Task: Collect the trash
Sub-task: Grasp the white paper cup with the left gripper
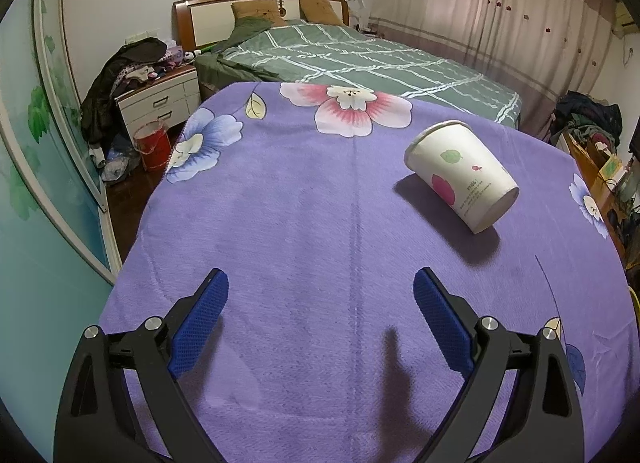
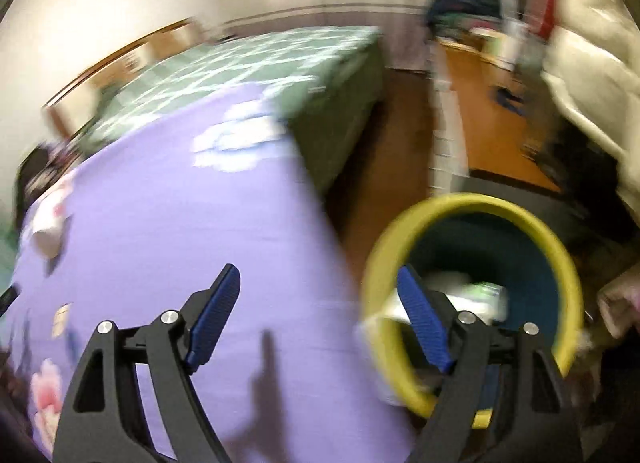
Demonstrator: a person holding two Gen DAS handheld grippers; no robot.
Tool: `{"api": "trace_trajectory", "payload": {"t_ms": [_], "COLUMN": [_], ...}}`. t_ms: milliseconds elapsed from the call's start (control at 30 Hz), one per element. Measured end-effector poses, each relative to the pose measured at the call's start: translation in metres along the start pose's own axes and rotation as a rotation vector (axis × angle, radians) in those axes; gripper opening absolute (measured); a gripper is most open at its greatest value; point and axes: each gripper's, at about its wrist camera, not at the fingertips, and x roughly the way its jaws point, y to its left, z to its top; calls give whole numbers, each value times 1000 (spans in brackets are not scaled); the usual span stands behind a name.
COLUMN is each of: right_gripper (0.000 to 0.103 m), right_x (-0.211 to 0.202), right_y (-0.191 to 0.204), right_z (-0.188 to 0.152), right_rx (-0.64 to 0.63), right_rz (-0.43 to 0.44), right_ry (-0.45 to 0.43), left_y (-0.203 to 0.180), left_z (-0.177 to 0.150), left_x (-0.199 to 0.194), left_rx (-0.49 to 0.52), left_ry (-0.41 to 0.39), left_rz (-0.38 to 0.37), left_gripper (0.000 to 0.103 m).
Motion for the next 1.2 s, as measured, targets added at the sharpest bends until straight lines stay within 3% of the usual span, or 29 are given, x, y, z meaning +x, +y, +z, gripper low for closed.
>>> {"api": "trace_trajectory", "payload": {"t_ms": [200,333,633,1000,1167,1200], "right_gripper": [76,76,76,78,79,79], "right_x": [21,28,53,59,57,58], "right_y": [102,129,119,105,102,102], "right_z": [17,30,28,28,29,29], "right_rx": [-219,-283,-245,-196,-185,-184], "right_rz": [128,136,151,156,157,156], "right_ry": [40,30,63,67,60,61], "left_y": [-9,-27,-78,-105,-106,-107], "left_z": [3,19,68,87,89,90], "left_x": [3,-3,24,79,86,85], "left_rx": [1,3,-80,-131,-114,-110], "left_ry": [17,13,76,158,143,138], "left_rz": [-14,-48,-137,-57,-36,-37], "left_gripper": [92,93,96,96,95,90]}}
